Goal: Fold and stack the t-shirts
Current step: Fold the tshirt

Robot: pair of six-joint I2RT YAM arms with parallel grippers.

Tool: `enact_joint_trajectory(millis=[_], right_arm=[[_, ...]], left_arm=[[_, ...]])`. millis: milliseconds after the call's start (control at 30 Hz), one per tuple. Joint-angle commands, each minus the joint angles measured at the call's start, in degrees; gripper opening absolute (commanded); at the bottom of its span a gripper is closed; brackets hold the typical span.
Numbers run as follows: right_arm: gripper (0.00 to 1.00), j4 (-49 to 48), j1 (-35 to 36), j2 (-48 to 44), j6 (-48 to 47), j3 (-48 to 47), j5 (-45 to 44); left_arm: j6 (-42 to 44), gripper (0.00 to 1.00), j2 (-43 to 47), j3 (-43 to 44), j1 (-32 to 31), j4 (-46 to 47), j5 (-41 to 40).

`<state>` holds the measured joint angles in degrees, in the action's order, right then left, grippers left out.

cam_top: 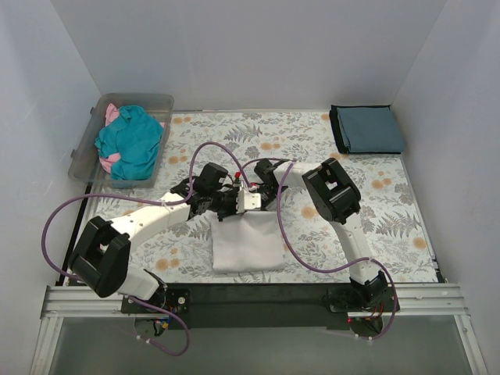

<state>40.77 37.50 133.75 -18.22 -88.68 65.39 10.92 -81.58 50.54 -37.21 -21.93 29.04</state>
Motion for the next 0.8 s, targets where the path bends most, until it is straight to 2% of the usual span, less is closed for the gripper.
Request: enact_joint_trajectory(millis=[0,200,300,500,600,700,767], right_arm=[[0.12,-0.26,0.03,-0.33,-1.56,0.18,-2.36],[0.19,-0.08,-0.76,-2.53,-0.68,-4.46,-7.46],[0.31,0.01,-1.63,-3.84,-0.24,-7.89,-10.27],[0.65,0.27,-2.69,-6.84,0.46,-13.17,-15.90],[0.70,0.45,-3.66,-7.72,0.99,-15.90,-16.34],[0.83,0.53,-3.83,-7.98,1.08,-16.78,-15.82],[0.83,0.71,-4.01,-8.16,0.99,-16.87,-15.55]], left_arm=[[2.00,0.00,-0.16,1.58,0.74,1.45,-0.04],[3.15,0.00,0.54,-0.36,0.65,2.16,1.28],[3.93,0.01,1.25,-1.06,0.65,2.33,1.99],[4.47,0.07,1.42,-1.06,0.65,2.86,1.99],[4.99,0.07,1.16,-1.24,0.74,3.56,0.94],[5.87,0.07,0.72,-1.42,0.74,5.32,-0.21],[6.13,0.07,0.20,-1.06,0.74,6.02,-0.38]])
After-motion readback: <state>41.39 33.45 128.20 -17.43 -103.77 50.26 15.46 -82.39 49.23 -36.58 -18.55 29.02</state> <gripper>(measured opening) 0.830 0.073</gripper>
